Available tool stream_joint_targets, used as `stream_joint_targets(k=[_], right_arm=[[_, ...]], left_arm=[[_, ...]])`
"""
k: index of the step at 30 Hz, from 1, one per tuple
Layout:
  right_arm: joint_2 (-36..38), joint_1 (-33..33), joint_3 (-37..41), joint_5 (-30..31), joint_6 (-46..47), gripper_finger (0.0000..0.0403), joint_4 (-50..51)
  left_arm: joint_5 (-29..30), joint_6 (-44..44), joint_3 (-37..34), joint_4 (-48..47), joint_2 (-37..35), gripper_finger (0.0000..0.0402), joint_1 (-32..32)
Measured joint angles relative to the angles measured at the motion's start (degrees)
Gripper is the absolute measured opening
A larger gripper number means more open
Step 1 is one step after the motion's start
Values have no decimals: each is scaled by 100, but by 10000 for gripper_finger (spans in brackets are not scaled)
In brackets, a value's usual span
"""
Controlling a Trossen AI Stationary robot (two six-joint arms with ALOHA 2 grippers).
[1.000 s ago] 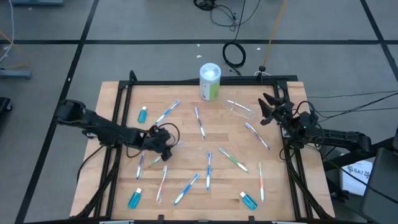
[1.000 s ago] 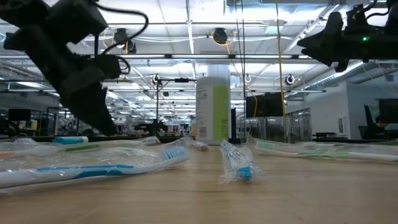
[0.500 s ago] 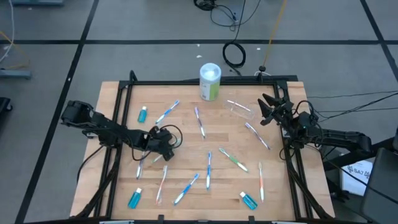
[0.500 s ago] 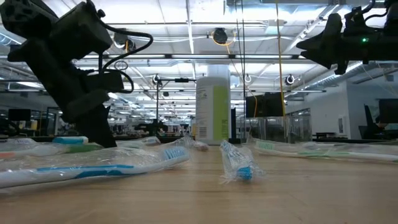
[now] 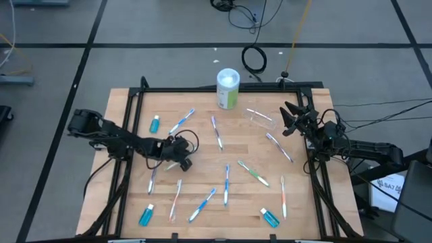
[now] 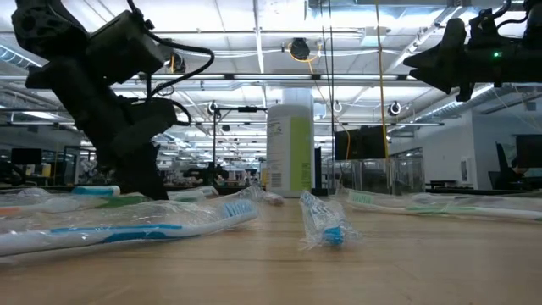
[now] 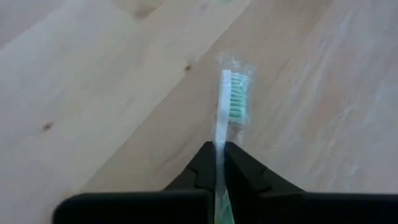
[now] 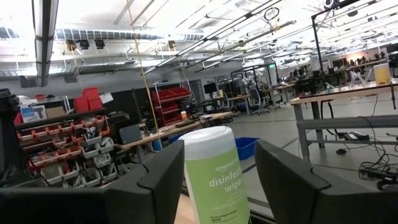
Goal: Pick & Place toothbrushing station
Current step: Put the left green toothbrush into the transparent organizer
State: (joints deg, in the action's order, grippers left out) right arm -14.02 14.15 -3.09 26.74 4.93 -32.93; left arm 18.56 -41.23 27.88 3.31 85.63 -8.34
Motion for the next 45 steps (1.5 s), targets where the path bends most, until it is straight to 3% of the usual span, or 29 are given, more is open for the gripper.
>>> stream_joint_targets(k=[8,13,20,25,31,40,45], right_arm=[[0,0,0,7,0,187,0],[2,0,0,12,-2,187,-4],[1,0,4,17,1,187,-4],[2,0,4,16,39,187,-4],[2,0,4,20,39,187,-21],[2,0,4,18,43,187,-24],[2,0,3,20,42,187,-24]], left_arm=[[151,209,0,1488,-3,22,339],[403,1224,2,3222,-49,7,480],[392,2423,19,5221,-53,23,618],[400,3063,374,5517,-51,6,755],[400,3699,1121,5356,138,19,859],[368,4271,2549,5395,1394,13,1038],[69,4435,3465,5381,2236,7,1330]])
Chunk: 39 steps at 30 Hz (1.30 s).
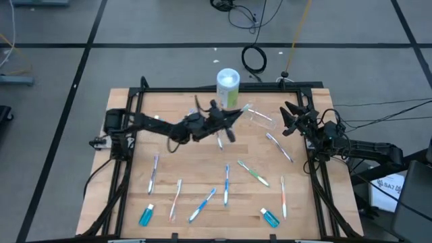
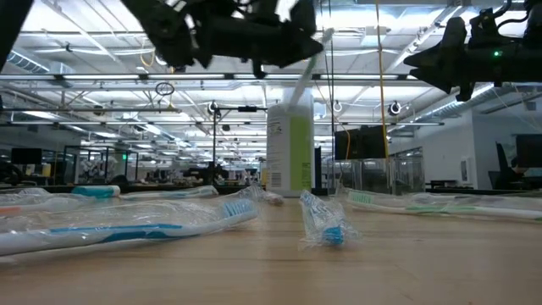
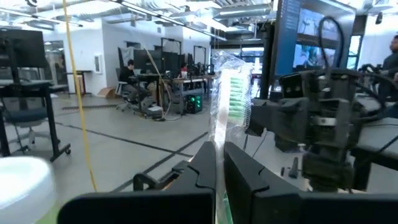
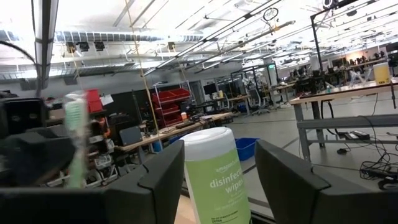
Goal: Pick & Place toothbrushing station
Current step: Put the left green toothbrush into the transparent organizer
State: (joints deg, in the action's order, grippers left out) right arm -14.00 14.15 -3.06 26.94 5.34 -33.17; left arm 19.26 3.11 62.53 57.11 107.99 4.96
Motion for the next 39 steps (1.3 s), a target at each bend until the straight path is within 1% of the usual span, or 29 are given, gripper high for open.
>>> stream_joint_targets(k=[5,8,12,14,15,17,19,22,24,28,30,32,35,39], right_arm=[[0,0,-1,0,0,187,2],[0,0,-5,-9,-4,187,2],[0,0,-5,-14,-39,187,2],[-1,0,-5,-32,-39,187,3],[-8,3,-5,-147,-36,187,9],[-56,4,-5,-651,1,187,8],[-144,0,-5,-978,148,187,-93],[-318,0,-5,-1070,389,187,-201],[-501,4,-5,-1208,447,187,-179],[-975,1,-5,-1917,525,187,-613],[-1230,-2,-5,-2161,660,187,-805],[-1494,0,-5,-2255,759,187,-834],[-1902,-2,-5,-2258,774,187,-1042],[-2500,-4,-5,-2416,908,187,-1839]], left_arm=[[-305,-29,888,11,740,8,343],[-532,-84,1255,2,1100,6,512],[-577,-252,1606,11,1434,8,691],[-817,-464,1652,-1,1530,5,759],[-983,-574,1654,19,1579,5,769],[-1284,-673,1654,-11,1610,7,770],[-1590,-616,1654,1,1605,8,694],[-1962,-393,1654,37,1549,5,530],[-1999,-357,1654,23,1507,6,437],[-2075,-486,1654,18,1484,8,351],[-2123,-539,1654,4,1490,5,333],[-2137,-593,1654,139,1479,7,323],[-2411,-773,1654,381,1406,11,321],[-2660,-785,1654,597,1410,5,318]])
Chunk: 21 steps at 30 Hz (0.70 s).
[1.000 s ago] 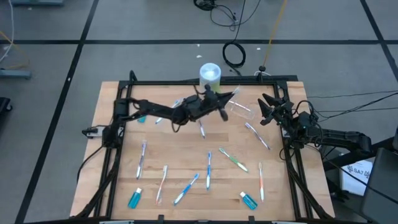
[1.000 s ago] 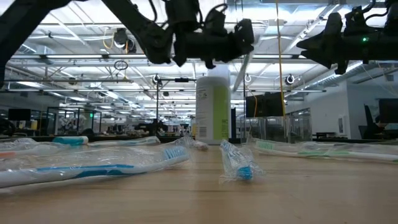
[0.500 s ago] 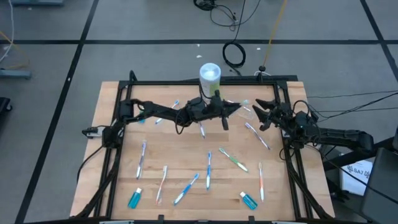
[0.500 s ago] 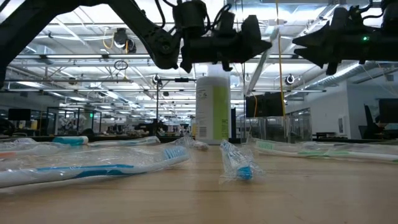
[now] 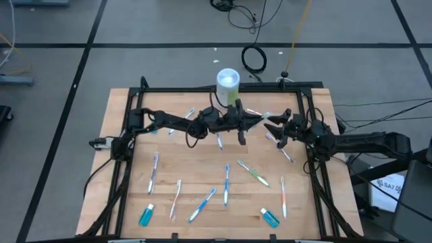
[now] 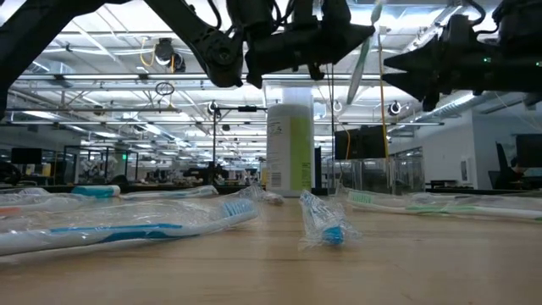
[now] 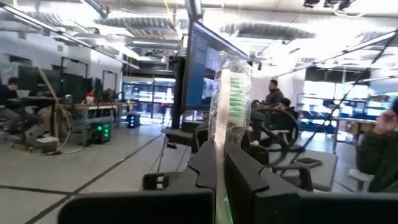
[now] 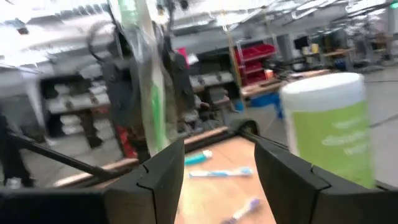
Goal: Pick & Place toothbrushing station
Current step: Put the left green toothbrush into the transparent organizer
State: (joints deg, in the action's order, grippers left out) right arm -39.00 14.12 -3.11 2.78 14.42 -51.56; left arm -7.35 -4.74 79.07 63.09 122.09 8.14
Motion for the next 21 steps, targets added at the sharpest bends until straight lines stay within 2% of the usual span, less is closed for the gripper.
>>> stream_joint_targets(k=[4,9,13,16,21], right_arm=[[-610,-70,-49,-11,36,187,-667],[-1401,-181,-578,-348,-120,187,-590],[-1914,-224,-930,-327,-381,187,-601],[-2043,-191,-987,-588,-596,187,-611],[-2042,-26,-990,-614,-627,186,-886]], left_arm=[[-14,-39,0,-21,1,13,0],[-18,-54,0,5,1,5,-2],[-16,-52,0,-45,1,13,-2],[-16,-38,0,-75,1,10,-2],[-5,-181,0,-31,1,11,9]])
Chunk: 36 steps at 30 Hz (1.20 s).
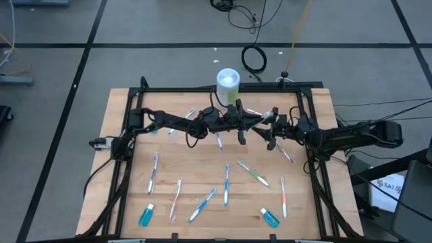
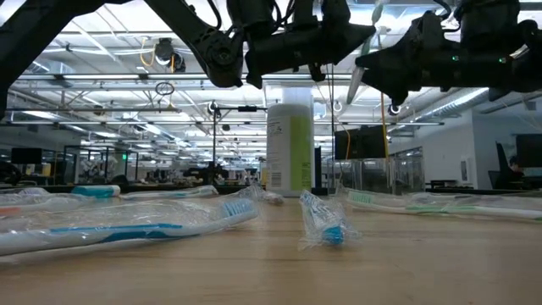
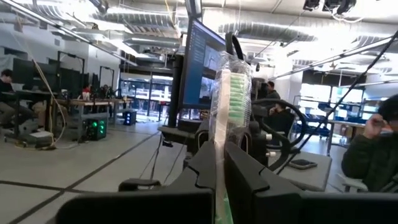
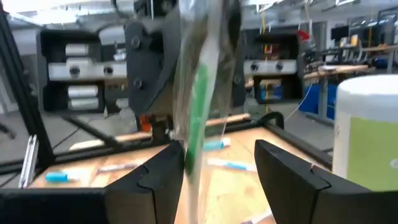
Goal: Pick & Place toothbrushing station
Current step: Put the left green toothbrush into the transparent organizer
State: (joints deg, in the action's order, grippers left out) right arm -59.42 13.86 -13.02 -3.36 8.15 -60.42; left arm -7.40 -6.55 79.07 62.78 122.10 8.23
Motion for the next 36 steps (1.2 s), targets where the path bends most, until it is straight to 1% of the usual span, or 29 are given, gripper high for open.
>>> stream_joint_targets(k=[3,6,9,14,16,18,22,24,27,30,33,36], right_arm=[[2,75,-5,-2,-22,173,-107],[2,188,-7,-198,-37,145,-111],[2,330,-12,-557,-31,108,-204],[2,500,-17,-671,-16,34,-238],[4,550,-21,-666,21,15,-216],[4,571,-22,-658,23,15,-195],[4,571,-22,-658,14,33,-177],[4,571,-22,-647,14,29,-164],[4,571,-22,-632,16,13,-142],[4,571,-22,-581,16,13,-130],[2,573,-22,-565,-23,23,-63],[2,573,-22,-559,-42,26,-77]], left_arm=[[77,22,0,9,0,14,9],[174,64,0,2,0,6,0],[189,62,0,-80,0,9,19],[395,199,-2,-186,0,22,22],[469,361,-2,-179,0,22,21],[487,460,-2,-181,0,24,21],[494,492,-2,-185,0,25,20],[496,516,-2,-220,0,25,22],[498,515,-2,-276,0,26,20],[506,533,-2,-345,0,27,19],[512,659,-2,-496,-2,45,15],[527,698,-2,-614,-2,81,13]])
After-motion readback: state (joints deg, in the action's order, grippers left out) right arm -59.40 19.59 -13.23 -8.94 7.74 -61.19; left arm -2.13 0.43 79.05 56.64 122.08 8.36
